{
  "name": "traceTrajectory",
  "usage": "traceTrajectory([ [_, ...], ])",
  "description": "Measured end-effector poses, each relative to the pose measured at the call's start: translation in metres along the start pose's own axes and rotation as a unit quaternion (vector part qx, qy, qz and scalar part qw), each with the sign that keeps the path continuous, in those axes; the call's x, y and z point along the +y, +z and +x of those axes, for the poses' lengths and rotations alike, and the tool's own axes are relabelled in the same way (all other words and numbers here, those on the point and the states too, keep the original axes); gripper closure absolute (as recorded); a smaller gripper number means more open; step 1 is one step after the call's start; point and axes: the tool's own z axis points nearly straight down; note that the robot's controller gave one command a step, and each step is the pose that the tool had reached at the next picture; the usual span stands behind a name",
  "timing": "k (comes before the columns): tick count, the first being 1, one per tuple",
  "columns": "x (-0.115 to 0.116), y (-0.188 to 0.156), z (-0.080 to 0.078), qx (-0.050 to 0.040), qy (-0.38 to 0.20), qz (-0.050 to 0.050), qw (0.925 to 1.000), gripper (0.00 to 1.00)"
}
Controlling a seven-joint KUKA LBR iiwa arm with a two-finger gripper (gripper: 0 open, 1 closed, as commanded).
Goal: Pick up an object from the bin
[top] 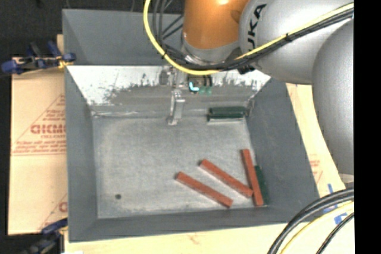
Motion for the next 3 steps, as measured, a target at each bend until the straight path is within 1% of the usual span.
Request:
traceTrajectory([
  [1, -0.018, 0.120, 0.066, 0.0021, -0.016, 0.001, 0.9999, 0.00],
  [2, -0.067, 0.052, 0.150, -0.0025, 0.033, 0.001, 0.9994, 0.00],
  [3, -0.067, 0.161, 0.156, 0.0007, 0.028, 0.001, 0.9996, 0.00],
])
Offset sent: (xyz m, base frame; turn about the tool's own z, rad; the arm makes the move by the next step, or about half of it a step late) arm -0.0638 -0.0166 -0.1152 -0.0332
